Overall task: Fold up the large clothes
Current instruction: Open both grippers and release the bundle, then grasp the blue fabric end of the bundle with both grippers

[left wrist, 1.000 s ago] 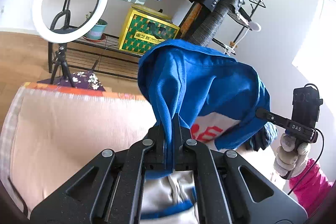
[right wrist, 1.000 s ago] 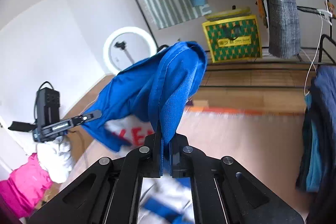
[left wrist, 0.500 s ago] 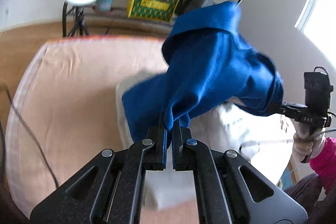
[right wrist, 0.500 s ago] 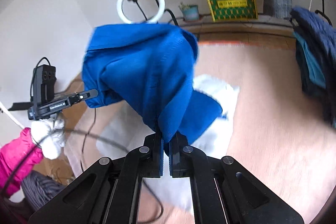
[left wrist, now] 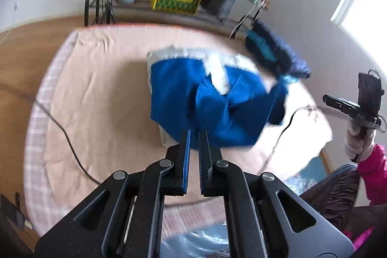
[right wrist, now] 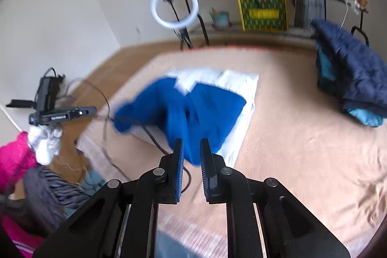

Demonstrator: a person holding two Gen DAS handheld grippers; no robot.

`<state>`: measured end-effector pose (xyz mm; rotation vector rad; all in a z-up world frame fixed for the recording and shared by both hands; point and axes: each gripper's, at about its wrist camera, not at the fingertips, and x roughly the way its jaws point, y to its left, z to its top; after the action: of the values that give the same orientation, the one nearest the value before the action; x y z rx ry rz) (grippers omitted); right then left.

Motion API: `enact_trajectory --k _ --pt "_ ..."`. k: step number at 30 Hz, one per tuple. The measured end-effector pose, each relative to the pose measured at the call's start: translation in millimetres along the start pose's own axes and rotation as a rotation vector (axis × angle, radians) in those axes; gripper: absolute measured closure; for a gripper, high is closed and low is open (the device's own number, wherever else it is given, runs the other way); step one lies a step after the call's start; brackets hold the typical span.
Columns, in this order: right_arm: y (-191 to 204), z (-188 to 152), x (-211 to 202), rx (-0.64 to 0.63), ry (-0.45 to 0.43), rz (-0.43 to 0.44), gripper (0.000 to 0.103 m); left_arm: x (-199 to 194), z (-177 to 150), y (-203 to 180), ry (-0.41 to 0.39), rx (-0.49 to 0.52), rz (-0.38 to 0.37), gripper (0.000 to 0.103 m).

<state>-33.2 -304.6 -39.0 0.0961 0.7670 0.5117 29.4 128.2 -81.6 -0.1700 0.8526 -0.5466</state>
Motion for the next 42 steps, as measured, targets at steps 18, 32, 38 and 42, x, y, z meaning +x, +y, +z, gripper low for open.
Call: enact_trajectory --k 18,32,38,42 --pt "39.4 24.2 -182.5 -0.004 -0.309 0.076 0.066 -225.6 47.5 -97.2 -0.214 -0.022 -0.078 0.059" --pt "-29.4 -7.6 8.3 0.304 0.043 0.075 0.054 -8.3 43.5 17.4 -0.008 -0.279 -0.016 0.047" --pt "-52.8 -25.0 87.4 0.411 0.174 0.067 0.054 73.9 40.4 54.9 0.083 -0.317 -0.038 0.045" --pt "-60.1 -36.6 126.8 0.428 0.238 0.115 0.054 115.9 30.9 76.3 0.157 -0.36 -0.067 0.045"
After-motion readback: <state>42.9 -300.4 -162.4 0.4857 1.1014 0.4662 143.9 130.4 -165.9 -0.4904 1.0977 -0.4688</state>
